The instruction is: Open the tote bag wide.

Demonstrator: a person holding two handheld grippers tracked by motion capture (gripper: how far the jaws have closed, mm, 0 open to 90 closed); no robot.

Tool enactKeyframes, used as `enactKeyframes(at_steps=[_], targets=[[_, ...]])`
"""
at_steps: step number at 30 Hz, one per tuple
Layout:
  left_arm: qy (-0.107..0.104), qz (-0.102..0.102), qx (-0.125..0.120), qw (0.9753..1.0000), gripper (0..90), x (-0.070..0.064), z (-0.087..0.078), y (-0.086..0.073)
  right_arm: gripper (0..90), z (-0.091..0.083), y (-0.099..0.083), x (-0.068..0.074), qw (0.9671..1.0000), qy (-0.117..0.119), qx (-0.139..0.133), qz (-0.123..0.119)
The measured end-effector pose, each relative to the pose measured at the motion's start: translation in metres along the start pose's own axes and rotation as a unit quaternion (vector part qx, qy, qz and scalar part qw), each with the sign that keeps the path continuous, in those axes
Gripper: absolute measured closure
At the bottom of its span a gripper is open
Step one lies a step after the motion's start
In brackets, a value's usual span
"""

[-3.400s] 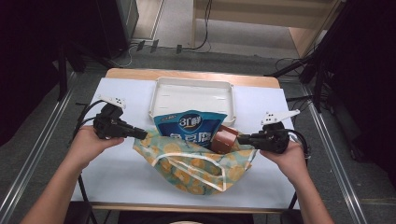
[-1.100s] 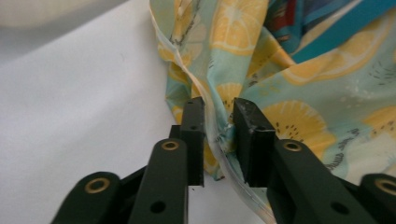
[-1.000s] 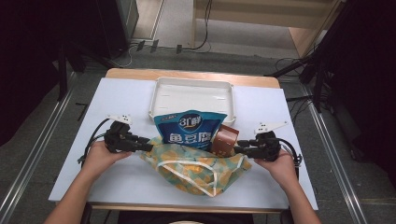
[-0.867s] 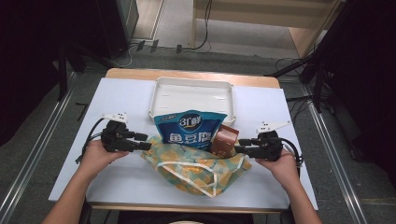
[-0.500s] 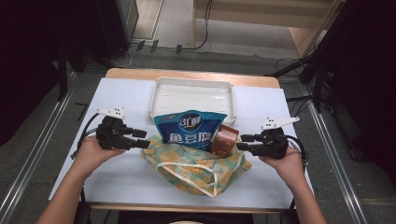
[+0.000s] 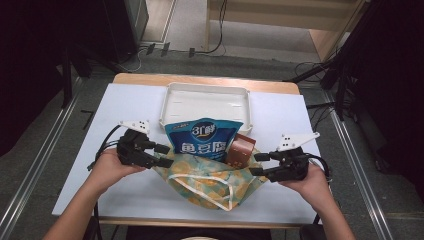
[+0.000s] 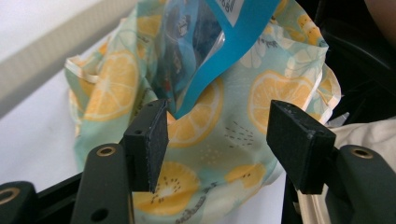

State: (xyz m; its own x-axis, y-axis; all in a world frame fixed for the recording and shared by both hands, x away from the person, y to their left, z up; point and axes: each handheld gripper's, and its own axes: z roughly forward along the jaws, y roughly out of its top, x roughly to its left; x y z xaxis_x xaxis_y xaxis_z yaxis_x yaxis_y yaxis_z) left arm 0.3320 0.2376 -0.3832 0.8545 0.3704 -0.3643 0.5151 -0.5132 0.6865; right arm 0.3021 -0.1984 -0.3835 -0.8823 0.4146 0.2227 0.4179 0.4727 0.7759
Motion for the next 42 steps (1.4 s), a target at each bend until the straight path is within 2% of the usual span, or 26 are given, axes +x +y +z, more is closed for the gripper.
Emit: enactKeyframes(at_steps=[1,3,4,10,14,15,16,17,18,19,23,26,32,34,35,39,42], targets=[[-0.004,0.0,0.004,1.0,38.5,0.001,0.004,-0.001,39.8,0.005,-0.002,0.0,1.0,0.006,0.0,-0.006],[-0.003,0.003,0.006,1.0,38.4,0.001,0.006,-0.001,37.9,0.007,-0.003,0.0,0.9999,0.008,0.0,-0.01],[-0.008,-0.001,0.008,0.9999,38.4,0.002,0.01,-0.002,34.6,0.012,-0.004,0.0,0.9998,0.018,0.002,-0.011],[-0.007,-0.006,0.013,0.9999,41.0,0.004,0.016,-0.004,33.0,0.026,-0.009,-0.001,0.9993,0.025,0.022,-0.016],[-0.013,-0.029,0.027,0.9991,57.7,0.005,0.021,-0.009,59.4,0.032,-0.017,-0.001,0.999,0.027,0.035,-0.008],[-0.013,-0.029,0.027,0.9991,60.4,0.005,0.021,-0.009,59.4,0.032,-0.017,-0.001,0.999,0.027,0.035,-0.008],[-0.007,-0.032,0.033,0.9989,66.8,0.004,0.022,-0.009,73.1,0.034,-0.02,0.0,0.9989,0.029,0.036,-0.009],[-0.004,-0.034,0.037,0.9987,66.8,0.004,0.022,-0.009,73.1,0.034,-0.02,0.0,0.9989,0.029,0.036,-0.009],[-0.006,-0.038,0.044,0.9983,72.1,0.004,0.022,-0.01,77.1,0.035,-0.021,0.0,0.9988,0.029,0.04,-0.008],[-0.007,-0.038,0.043,0.9984,81.2,0.004,0.022,-0.011,86.4,0.039,-0.022,0.001,0.9984,0.033,0.046,-0.004],[-0.003,-0.028,0.038,0.9989,90.0,0.0,0.018,-0.011,90.0,0.038,-0.02,0.004,0.9983,0.035,0.046,-0.01],[-0.008,-0.021,0.031,0.9993,90.0,-0.004,0.012,-0.01,90.0,0.035,-0.019,0.005,0.9981,0.037,0.049,-0.007],[-0.033,-0.011,0.002,0.9994,90.0,-0.018,-0.004,-0.012,90.0,0.015,-0.017,0.016,0.9988,0.033,0.034,-0.013],[-0.036,-0.008,-0.003,0.9993,90.0,-0.021,-0.006,-0.013,90.0,0.014,-0.017,0.017,0.9988,0.033,0.032,-0.014],[-0.04,-0.003,-0.003,0.9992,90.0,-0.026,-0.007,-0.013,90.0,0.01,-0.018,0.021,0.9987,0.035,0.032,-0.019],[-0.046,0.004,0.008,0.9989,90.0,-0.033,-0.004,-0.017,90.0,0.01,-0.021,0.025,0.9985,0.035,0.036,-0.021],[-0.051,-0.002,0.01,0.9987,90.0,-0.034,-0.001,-0.021,90.0,0.011,-0.025,0.024,0.9988,0.034,0.031,-0.015]])
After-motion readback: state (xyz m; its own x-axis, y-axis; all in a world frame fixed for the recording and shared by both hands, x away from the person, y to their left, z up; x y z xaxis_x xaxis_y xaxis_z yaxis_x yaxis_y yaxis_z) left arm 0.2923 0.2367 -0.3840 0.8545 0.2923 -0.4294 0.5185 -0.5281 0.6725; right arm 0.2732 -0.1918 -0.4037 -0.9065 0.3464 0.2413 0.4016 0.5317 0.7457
